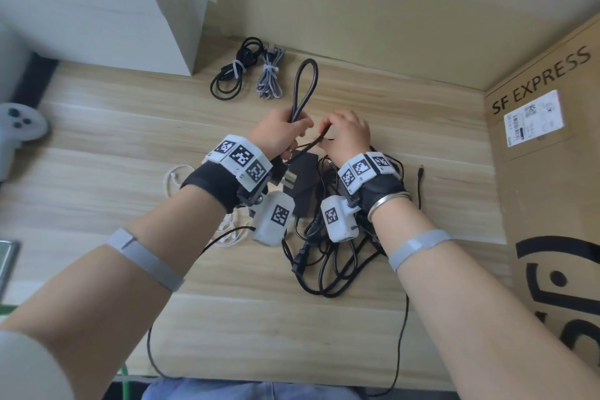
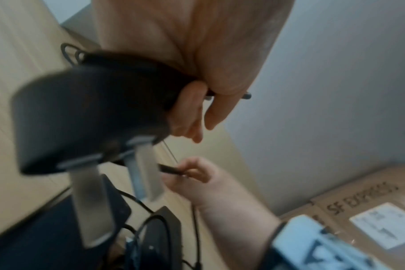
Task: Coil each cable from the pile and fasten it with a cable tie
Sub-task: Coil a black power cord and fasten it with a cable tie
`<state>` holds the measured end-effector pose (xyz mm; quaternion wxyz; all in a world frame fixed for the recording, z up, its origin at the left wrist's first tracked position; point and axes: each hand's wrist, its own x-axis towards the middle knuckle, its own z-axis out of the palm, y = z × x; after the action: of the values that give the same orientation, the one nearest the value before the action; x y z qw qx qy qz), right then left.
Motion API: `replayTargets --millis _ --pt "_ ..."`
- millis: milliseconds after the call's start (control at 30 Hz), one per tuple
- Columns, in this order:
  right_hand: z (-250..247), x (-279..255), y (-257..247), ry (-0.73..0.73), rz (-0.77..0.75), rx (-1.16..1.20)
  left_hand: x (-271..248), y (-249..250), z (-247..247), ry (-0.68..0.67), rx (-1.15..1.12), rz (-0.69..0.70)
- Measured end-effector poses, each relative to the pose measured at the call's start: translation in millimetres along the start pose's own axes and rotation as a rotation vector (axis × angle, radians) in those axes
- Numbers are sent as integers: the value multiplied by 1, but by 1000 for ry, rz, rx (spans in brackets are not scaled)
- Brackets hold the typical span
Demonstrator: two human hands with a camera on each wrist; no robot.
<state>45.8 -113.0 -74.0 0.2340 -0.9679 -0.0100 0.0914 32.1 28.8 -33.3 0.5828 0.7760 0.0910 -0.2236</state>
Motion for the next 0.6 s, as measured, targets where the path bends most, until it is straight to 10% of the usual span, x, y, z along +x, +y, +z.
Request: replayTargets --millis 300,600 --pt "-58 -5 -4 172 57 385 1 -5 2 -94 429 25" --pt "-78 -21 -21 76 112 617 6 1 13 -74 271 188"
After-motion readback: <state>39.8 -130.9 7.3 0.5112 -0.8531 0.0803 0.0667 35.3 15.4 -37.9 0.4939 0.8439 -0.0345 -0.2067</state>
